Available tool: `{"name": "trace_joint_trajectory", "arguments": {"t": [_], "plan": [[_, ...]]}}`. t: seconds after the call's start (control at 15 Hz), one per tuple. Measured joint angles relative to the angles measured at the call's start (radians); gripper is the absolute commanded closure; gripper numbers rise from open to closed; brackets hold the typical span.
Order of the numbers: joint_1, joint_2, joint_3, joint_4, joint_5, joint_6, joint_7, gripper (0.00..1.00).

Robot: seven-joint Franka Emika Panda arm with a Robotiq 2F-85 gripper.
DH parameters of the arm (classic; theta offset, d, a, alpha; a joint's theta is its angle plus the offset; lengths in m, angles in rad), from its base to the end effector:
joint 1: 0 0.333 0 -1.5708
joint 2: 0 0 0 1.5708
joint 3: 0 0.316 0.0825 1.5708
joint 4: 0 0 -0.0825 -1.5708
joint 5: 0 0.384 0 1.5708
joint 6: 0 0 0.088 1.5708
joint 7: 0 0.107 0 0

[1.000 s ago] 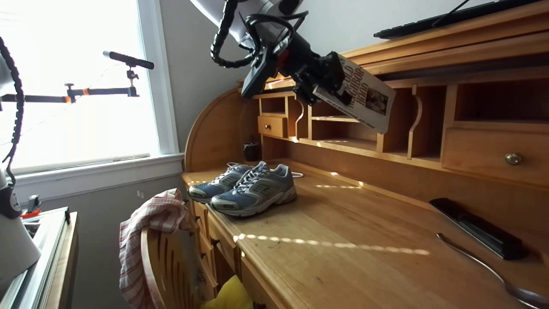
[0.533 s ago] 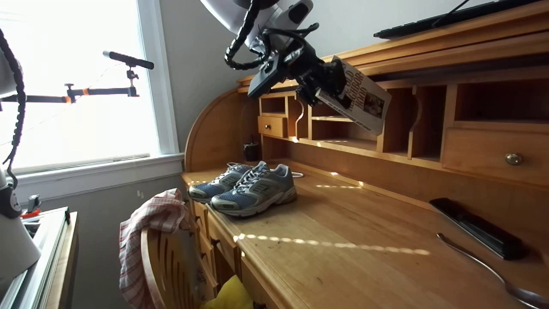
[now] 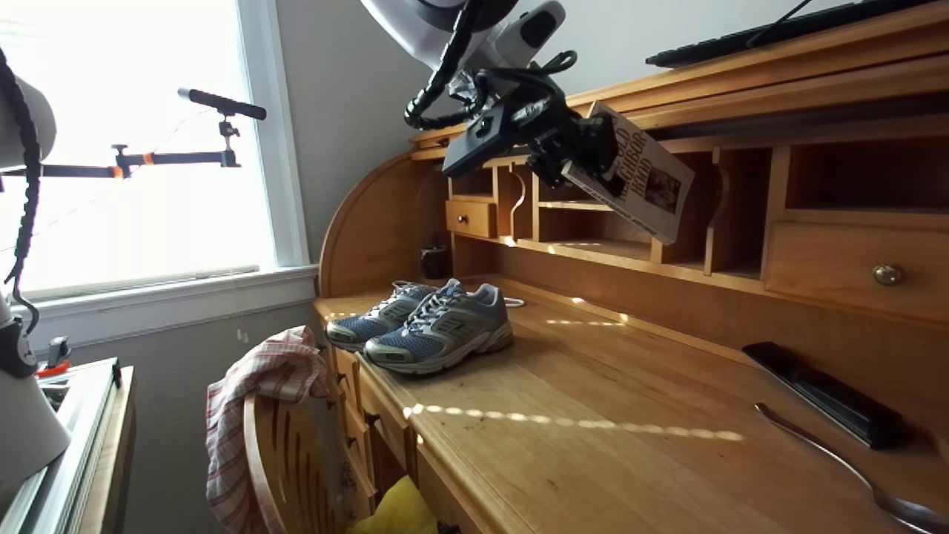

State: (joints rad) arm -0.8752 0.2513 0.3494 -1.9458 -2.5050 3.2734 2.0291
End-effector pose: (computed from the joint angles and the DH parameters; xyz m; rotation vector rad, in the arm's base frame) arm 0.5000 -0.2286 0.3520 2.6260 -0.0776 1.1510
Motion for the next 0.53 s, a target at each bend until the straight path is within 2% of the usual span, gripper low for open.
{"name": "trace_joint_trajectory", "arguments": {"t": [0.53], "plan": [[-0.291, 0.127, 0.260, 0.035, 0.000, 0.000, -0.119, 0.94]]}}
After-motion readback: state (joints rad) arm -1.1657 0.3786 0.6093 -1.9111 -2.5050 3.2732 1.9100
